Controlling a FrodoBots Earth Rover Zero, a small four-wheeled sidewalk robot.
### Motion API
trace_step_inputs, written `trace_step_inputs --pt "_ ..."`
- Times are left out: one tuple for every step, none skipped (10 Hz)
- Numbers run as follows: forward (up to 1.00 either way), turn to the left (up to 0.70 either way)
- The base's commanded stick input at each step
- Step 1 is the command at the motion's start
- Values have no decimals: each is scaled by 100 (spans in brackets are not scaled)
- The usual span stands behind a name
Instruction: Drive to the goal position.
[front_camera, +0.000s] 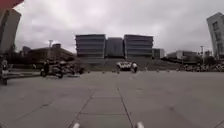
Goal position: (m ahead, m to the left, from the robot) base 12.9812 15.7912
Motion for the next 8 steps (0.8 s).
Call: trace_step_inputs --pt "70 0" --pt "70 0" --pt "70 0" --pt "70 0" --pt "70 0" --pt "70 0" --pt "70 0" --pt "70 0"
